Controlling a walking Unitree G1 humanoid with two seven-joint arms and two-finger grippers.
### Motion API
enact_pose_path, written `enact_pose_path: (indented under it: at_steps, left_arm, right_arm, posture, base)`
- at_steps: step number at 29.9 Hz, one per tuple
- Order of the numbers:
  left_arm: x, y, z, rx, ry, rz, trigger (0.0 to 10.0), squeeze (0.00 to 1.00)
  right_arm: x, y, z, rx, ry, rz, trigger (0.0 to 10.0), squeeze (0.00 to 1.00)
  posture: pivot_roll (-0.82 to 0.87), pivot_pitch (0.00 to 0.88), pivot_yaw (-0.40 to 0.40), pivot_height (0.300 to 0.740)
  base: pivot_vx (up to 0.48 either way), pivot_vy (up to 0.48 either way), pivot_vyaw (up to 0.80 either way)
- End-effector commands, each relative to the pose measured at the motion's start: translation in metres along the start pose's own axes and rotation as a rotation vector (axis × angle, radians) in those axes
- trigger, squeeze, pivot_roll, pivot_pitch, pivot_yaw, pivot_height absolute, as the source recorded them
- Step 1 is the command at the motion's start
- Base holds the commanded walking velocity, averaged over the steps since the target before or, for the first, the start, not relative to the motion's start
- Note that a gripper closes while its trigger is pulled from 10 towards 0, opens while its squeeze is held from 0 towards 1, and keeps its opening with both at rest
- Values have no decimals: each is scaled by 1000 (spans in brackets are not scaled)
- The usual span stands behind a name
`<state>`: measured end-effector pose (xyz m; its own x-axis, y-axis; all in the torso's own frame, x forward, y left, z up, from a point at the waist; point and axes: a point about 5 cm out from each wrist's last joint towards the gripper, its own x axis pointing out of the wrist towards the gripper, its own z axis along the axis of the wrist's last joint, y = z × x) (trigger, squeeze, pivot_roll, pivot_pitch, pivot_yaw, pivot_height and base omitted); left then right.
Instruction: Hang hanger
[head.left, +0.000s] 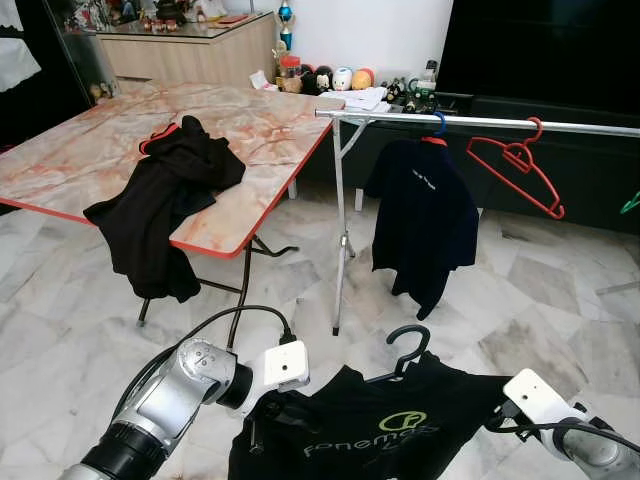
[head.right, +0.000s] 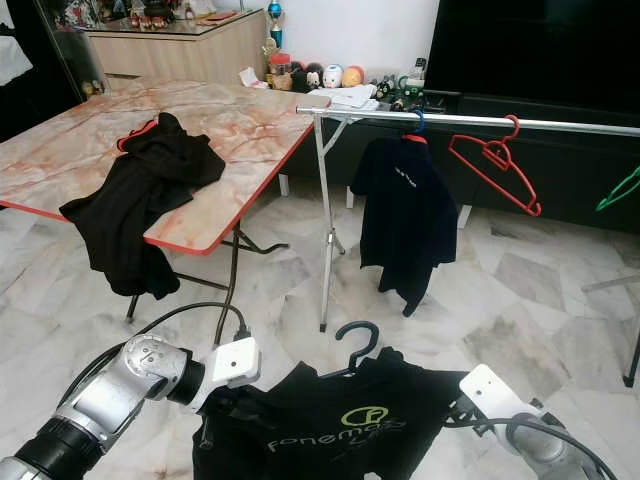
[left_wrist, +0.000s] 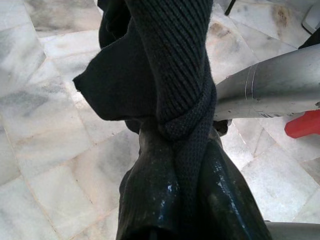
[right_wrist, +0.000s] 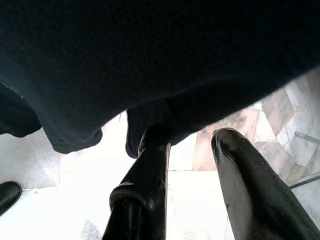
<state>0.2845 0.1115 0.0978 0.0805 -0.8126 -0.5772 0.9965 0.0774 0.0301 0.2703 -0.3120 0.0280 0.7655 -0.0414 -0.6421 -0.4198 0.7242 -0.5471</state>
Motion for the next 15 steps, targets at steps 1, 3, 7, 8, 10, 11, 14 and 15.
enact_pose_path:
  at_steps: [1, 3, 7, 8, 10, 11, 14, 15]
  left_arm:
    - [-4, 3, 11, 37, -36, 7, 0, 0]
    - [-4, 3, 12, 37, -37, 8, 0, 0]
    - [-4, 3, 12, 37, -36, 8, 0, 0]
    - [-4, 3, 12, 37, -36, 8, 0, 0]
    - [-4, 3, 12, 37, -37, 8, 0, 0]
    - [-4, 3, 12, 37, -37, 9, 0, 0]
    - [-4, 3, 12, 38, -38, 9, 0, 0]
    - [-4, 3, 12, 38, -38, 9, 0, 0]
  right_arm:
    - [1, -3, 4, 17, -11, -14, 0, 0]
    - [1, -3, 4, 18, -11, -15, 0, 0]
    - [1, -2, 5, 23, -14, -10, 0, 0]
    - [2, -1, 5, 25, -15, -8, 0, 0]
    - [2, 0, 5, 37, -18, -2, 0, 0]
    - [2, 1, 5, 44, -21, 9, 0, 0]
    - [2, 4, 5, 57, -26, 34, 0, 0]
    - [2, 4, 5, 55, -27, 36, 0, 0]
  posture:
    - [-43, 14, 52, 740]
    - [-43, 14, 52, 740]
    - [-42, 15, 51, 740]
    - [-42, 15, 51, 740]
    - [-42, 15, 51, 740]
    - [-42, 15, 51, 740]
    - [-43, 16, 51, 740]
    - [-43, 16, 51, 740]
  base:
    - [0, 0, 0]
    - [0, 0, 0]
    - [0, 0, 0]
    - [0, 0, 0]
    - [0, 0, 0]
    - [0, 0, 0]
    - [0, 0, 0]
    - [0, 0, 0]
